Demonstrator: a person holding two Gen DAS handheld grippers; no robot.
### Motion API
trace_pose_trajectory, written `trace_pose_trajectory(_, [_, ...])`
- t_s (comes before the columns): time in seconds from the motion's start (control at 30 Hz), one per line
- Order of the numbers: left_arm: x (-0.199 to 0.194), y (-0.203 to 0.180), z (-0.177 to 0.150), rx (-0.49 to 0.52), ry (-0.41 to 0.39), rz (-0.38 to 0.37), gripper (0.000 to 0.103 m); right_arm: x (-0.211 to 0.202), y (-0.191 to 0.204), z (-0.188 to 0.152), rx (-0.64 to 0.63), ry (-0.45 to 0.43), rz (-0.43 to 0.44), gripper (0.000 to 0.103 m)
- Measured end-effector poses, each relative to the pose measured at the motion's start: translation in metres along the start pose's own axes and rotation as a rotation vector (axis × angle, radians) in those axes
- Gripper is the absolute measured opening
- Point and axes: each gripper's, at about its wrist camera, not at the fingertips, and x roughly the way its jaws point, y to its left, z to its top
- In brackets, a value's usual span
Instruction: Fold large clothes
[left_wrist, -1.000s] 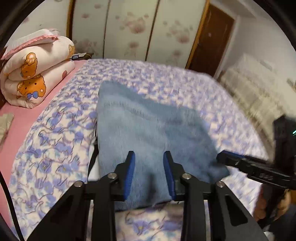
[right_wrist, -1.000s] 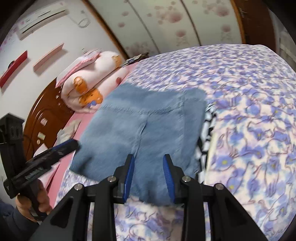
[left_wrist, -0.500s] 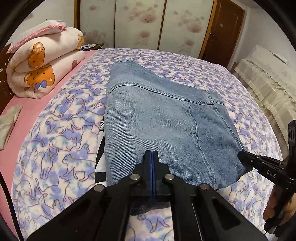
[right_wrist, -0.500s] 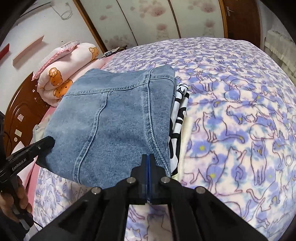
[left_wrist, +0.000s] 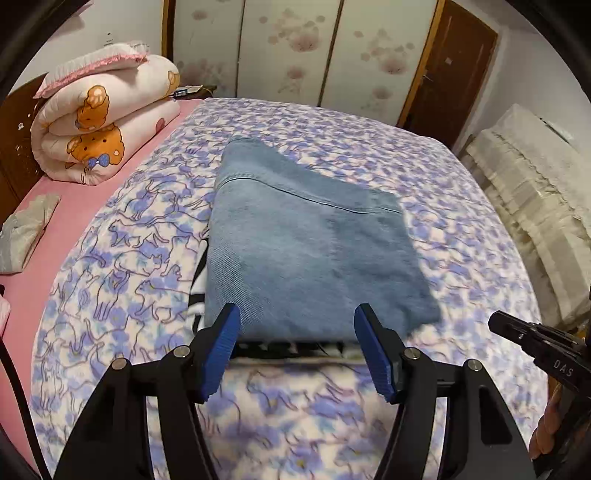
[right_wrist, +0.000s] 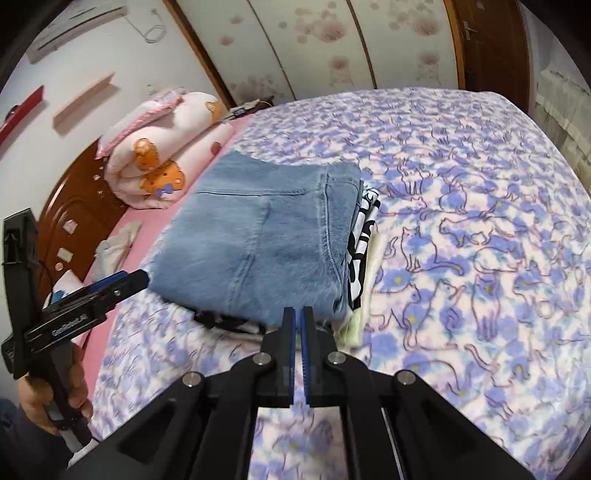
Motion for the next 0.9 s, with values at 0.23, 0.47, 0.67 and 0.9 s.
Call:
trace_pose_trajectory(0.23, [-0.064, -0.033, -0.031, -0.008, -0.005, -0.003, 0.082, -0.074, 0.000, -0.025, 0.003, 0.011, 0.055, 0.003])
trace_pose_trajectory(0.47, [-0.079, -0.070, -0.088, -0.055, 0.053, -0.026, 0.084, -0.096, -0.022, -0.079, 0.043, 0.095, 0.080, 0.003])
trace_pose_trajectory(0.67, [-0.053, -0.102, -0.147, -0.067, 0.152, -0.043, 0.084, -0.087, -0.054, -0.130, 0.100, 0.168, 0.064, 0.003])
trace_pose_trajectory(0.9, [-0.008, -0.130, -0.213, -0.083, 0.225, -0.051, 0.084, -0.069, -0.089, -0.183, 0.143, 0.187, 0.056, 0.003])
